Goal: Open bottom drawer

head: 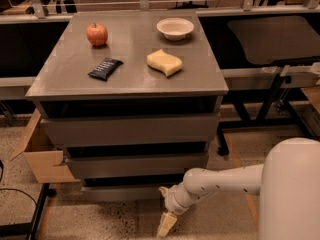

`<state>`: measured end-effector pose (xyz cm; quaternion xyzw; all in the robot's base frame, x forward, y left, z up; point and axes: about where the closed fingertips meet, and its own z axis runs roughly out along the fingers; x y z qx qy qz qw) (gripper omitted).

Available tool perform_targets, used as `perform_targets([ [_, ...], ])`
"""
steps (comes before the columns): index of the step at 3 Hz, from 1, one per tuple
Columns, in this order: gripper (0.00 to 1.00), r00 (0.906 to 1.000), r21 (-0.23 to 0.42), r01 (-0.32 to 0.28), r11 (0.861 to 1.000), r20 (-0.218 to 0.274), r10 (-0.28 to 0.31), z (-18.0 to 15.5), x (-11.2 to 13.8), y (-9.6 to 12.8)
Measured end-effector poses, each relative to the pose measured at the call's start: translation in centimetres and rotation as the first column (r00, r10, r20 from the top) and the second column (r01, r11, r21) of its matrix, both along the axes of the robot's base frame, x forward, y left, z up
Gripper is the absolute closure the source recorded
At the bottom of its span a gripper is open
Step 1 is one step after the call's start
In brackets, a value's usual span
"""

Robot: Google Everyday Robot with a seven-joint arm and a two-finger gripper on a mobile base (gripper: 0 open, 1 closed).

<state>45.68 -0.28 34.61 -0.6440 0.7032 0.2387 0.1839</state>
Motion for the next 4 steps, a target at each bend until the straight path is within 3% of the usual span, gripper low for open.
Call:
perform_targets([
  [1, 0.0, 0.9988, 0.0, -0.007, 1.0, 0.048, 0.007, -2.8, 2.3, 0.4],
  [2, 0.0, 0.9989, 0.01, -0.013, 1.0, 0.046, 0.012, -3.2, 2.3, 0.5],
  [4, 0.0, 0.9915, 0.022, -0.026, 0.999, 0.128, 0.023, -6.5, 4.9, -1.0],
])
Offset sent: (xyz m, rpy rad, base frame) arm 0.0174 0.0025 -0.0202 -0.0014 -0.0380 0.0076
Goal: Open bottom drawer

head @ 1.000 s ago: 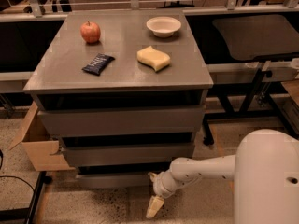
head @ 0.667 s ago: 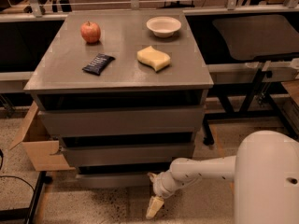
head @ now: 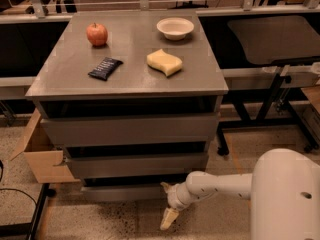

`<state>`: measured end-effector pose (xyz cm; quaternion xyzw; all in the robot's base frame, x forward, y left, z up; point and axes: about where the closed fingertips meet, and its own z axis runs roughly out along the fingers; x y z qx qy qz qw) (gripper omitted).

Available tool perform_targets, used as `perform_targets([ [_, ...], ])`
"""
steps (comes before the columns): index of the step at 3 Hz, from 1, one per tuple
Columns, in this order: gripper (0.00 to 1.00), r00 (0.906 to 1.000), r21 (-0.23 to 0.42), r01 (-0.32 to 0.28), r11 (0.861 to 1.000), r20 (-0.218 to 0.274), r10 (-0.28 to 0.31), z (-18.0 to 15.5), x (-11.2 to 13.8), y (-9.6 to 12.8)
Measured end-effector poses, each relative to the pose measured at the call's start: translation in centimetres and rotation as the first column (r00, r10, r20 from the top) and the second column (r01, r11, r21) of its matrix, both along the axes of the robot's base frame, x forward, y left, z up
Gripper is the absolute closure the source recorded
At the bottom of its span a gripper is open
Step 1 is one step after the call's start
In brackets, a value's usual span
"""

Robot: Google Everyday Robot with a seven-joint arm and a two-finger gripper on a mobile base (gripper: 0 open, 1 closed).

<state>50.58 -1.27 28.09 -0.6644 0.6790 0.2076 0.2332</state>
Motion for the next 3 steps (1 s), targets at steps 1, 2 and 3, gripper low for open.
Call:
perform_targets([
  [1, 0.0, 0.9992, -0.006, -0.007, 1.0, 0.04, 0.007, -1.5, 1.6, -0.5],
  [2, 0.0, 0.9981, -0.031, -0.021, 0.999, 0.057, 0.023, -3.3, 3.3, -0.4],
  [3, 0.0, 0.9964, -0.056, -0.052, 0.997, 0.064, 0.055, -5.9, 5.8, 0.5],
])
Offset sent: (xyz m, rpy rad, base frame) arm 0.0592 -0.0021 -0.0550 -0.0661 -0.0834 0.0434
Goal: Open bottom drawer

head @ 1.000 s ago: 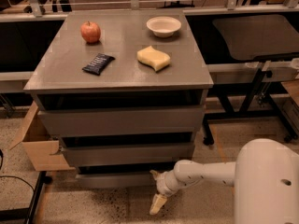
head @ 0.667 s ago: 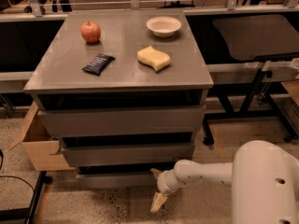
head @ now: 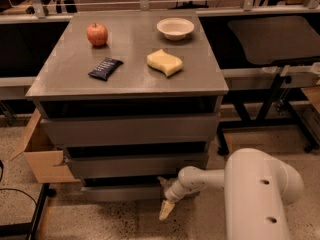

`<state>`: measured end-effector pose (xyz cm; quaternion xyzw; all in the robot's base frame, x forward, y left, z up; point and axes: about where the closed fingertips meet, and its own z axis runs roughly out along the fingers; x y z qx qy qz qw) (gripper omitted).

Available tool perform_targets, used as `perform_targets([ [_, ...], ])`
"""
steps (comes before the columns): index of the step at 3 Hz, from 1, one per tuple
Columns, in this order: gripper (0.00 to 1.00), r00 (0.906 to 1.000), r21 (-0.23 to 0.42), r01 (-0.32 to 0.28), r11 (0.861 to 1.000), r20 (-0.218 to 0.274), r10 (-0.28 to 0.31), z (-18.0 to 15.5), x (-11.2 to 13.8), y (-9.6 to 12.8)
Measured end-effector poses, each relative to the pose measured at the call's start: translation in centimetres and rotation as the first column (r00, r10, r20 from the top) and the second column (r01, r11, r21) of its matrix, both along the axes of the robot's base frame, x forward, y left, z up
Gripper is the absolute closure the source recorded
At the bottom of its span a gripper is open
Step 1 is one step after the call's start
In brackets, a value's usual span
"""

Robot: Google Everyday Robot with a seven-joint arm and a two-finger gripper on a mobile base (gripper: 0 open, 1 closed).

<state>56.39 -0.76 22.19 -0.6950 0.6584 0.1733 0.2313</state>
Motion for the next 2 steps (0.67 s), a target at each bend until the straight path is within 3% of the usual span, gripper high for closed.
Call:
perform_targets([
  [1, 0.0, 0.9998, -0.013, -0.014, 1.0, 0.012, 0.014, -1.3, 1.7, 0.7],
  [2, 0.18, 0.9999, -0.018, -0.001, 1.0, 0.017, 0.001, -3.0, 3.0, 1.0],
])
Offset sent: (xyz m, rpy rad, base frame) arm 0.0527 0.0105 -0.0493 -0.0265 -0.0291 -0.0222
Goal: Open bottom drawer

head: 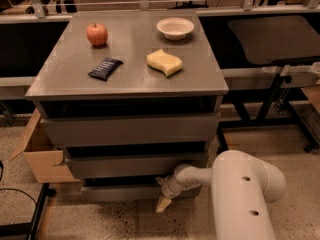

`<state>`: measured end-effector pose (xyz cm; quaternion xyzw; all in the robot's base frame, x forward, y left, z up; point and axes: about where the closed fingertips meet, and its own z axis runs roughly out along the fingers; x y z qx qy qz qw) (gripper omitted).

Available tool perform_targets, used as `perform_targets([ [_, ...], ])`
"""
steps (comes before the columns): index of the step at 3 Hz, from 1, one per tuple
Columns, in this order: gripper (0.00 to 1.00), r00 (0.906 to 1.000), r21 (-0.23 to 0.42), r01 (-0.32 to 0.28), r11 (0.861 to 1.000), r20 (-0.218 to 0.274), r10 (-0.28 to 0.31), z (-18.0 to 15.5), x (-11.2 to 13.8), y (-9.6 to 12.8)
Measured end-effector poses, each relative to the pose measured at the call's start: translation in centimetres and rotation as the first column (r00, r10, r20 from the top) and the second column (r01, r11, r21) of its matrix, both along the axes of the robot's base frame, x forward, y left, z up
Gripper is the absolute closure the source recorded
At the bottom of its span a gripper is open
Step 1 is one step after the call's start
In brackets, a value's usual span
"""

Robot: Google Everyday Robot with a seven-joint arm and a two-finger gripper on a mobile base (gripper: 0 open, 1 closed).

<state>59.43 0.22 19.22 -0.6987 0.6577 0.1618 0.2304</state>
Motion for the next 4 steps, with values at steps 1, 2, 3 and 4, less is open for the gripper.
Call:
perform_targets([
  [1, 0.41, 0.9995, -0.002, 0.024, 1.0, -0.022, -0.024, -1.8, 0.5, -0.4],
  [2, 0.64, 0.9993, -0.002, 0.027, 1.0, -0.025, -0.027, -1.6, 0.5, -0.4],
  [3, 0.89, 0.9993, -0.002, 0.027, 1.0, -0.025, -0.027, -1.2, 0.5, -0.4],
  [4, 1.0, 0.9993, -0.002, 0.027, 1.0, -0.025, -0.027, -0.6, 0.5, -0.4],
])
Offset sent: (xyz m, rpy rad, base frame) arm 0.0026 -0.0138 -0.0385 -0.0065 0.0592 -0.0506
